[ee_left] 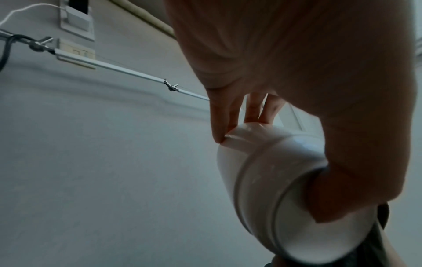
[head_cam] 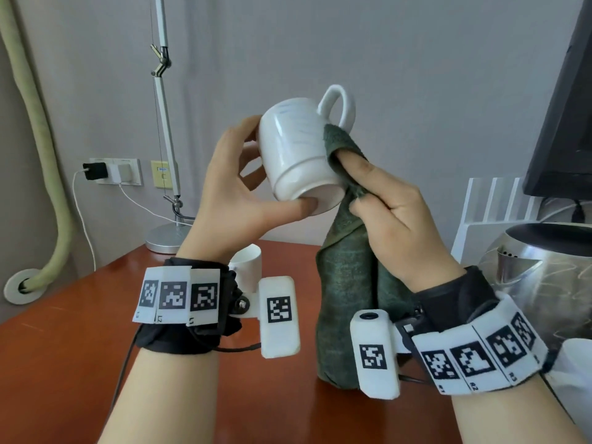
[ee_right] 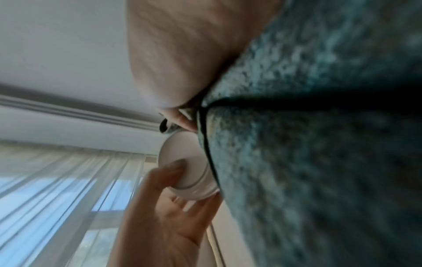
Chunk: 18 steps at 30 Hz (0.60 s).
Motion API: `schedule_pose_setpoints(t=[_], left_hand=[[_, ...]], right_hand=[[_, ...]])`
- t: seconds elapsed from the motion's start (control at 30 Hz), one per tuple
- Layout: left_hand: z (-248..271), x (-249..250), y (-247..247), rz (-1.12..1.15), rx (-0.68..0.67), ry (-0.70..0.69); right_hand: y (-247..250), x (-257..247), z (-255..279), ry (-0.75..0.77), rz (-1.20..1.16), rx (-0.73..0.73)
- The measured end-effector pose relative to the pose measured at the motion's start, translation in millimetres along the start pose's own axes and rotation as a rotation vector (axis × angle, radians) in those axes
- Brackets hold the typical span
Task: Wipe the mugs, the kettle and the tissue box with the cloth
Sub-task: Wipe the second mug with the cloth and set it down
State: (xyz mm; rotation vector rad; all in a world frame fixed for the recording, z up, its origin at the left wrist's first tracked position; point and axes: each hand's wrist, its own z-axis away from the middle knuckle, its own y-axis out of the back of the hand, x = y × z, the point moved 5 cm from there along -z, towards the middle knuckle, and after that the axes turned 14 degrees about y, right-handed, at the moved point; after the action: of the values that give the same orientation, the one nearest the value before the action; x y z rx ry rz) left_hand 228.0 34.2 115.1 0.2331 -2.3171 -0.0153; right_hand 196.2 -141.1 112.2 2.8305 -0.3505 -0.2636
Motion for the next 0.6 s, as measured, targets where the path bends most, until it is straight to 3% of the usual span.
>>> schedule_pose_setpoints(t=[0.13, 0.27, 0.47, 0.6], left_hand=[[-0.7, -2.6, -0.9, 0.06, -0.026, 0.054], [-0.5, 1.3, -0.9, 0.087, -0.065, 0.06], [1.3, 6.3, -1.3, 0.092, -0.074, 0.036], [1.1, 8.0, -1.2, 0.005, -0.085, -0.002]], right_hand=[[8.1, 2.1, 0.1, -0.092, -0.186, 0.083], [19.1, 6.6, 0.5, -0.051, -0.102, 0.201], [19.6, -6.3, -0.8, 0.17, -0.034, 0.199], [13.2, -4.1, -1.4, 0.172, 0.021, 0.103]])
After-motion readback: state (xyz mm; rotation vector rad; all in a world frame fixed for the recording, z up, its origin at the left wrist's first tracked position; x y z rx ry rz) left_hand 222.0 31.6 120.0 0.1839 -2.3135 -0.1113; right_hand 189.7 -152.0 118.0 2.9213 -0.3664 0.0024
